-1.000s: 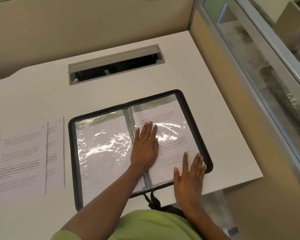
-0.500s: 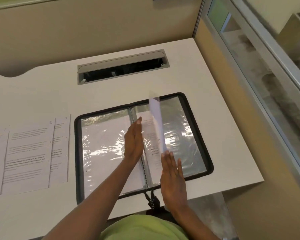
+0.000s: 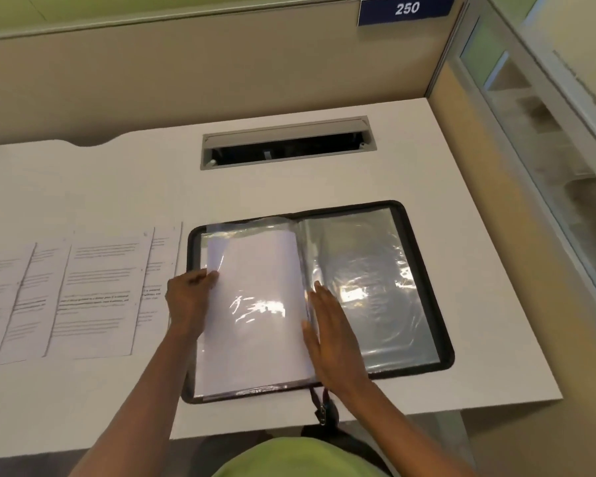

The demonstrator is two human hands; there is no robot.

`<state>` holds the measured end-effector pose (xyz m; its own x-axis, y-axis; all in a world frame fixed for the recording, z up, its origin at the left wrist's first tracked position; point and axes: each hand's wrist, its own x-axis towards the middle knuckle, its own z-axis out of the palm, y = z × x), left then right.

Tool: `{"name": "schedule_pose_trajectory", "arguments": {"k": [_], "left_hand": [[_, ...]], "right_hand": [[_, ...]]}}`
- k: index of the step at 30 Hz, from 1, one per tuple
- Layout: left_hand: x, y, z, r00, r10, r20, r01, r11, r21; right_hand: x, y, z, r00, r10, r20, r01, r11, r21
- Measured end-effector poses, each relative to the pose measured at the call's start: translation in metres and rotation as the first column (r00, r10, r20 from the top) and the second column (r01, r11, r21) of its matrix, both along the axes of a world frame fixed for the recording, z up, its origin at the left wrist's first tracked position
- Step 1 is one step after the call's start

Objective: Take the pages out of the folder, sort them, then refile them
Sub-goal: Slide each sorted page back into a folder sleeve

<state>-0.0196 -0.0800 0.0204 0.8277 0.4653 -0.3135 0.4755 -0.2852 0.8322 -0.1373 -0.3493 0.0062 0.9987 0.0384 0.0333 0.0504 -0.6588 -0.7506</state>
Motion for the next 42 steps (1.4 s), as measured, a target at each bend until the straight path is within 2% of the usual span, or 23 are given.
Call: {"name": "schedule_pose_trajectory", "arguments": {"k": [4,7,9,11,14,16,19,23,27,29,38,42], "left_hand": [[0.001,0.022,-0.007,1.0,-0.007,0.026,0.005,0.994,0.107],[-0.004,0.015,-0.008,0.996,-0.021,0.081,0.004,0.98,0.201],[-0.015,-0.003,-0.013,0.981,-0.126,0.146,0.072,0.942,0.329],[-0.029,-0.023,-0.024,0.938,-0.326,0.118,0.237,0.851,0.469],[-0.045,-0.033,-0.05,0.828,-0.561,-0.005,0.447,0.654,0.611],[-0.05,-0.027,-0.061,0.799,-0.597,-0.072,0.499,0.591,0.633],[-0.051,-0.015,-0.065,0.768,-0.633,-0.104,0.538,0.548,0.64],[-0.05,0.001,-0.061,0.737,-0.673,-0.059,0.573,0.577,0.582],[-0.05,0.045,-0.044,0.78,-0.625,0.028,0.524,0.677,0.517],[-0.048,0.083,-0.038,0.805,-0.591,0.043,0.48,0.693,0.538],[-0.017,0.323,-0.023,0.89,-0.45,0.066,0.324,0.729,0.603],[-0.009,0.425,-0.022,0.904,-0.425,0.031,0.312,0.709,0.632]], "right_hand": [[0.036,0.021,-0.016,0.989,0.111,-0.1,-0.121,0.988,-0.101],[0.049,0.041,-0.02,0.967,0.207,-0.149,-0.238,0.943,-0.233],[0.051,0.053,-0.026,0.96,0.223,-0.169,-0.271,0.894,-0.357],[0.048,0.062,-0.033,0.965,0.205,-0.164,-0.258,0.858,-0.444],[0.042,0.067,-0.037,0.974,0.176,-0.144,-0.226,0.833,-0.505],[0.039,0.068,-0.036,0.98,0.16,-0.122,-0.201,0.83,-0.52],[0.035,0.07,-0.036,0.985,0.135,-0.108,-0.172,0.831,-0.529],[0.034,0.073,-0.035,0.987,0.109,-0.116,-0.153,0.85,-0.504],[0.043,0.103,-0.026,0.994,0.058,-0.09,-0.086,0.932,-0.352],[0.051,0.133,-0.018,0.996,0.042,-0.073,-0.062,0.949,-0.308],[0.099,0.341,0.003,0.985,0.172,-0.016,-0.172,0.964,-0.201],[0.117,0.44,0.004,0.966,0.258,0.005,-0.251,0.942,-0.222]]}}
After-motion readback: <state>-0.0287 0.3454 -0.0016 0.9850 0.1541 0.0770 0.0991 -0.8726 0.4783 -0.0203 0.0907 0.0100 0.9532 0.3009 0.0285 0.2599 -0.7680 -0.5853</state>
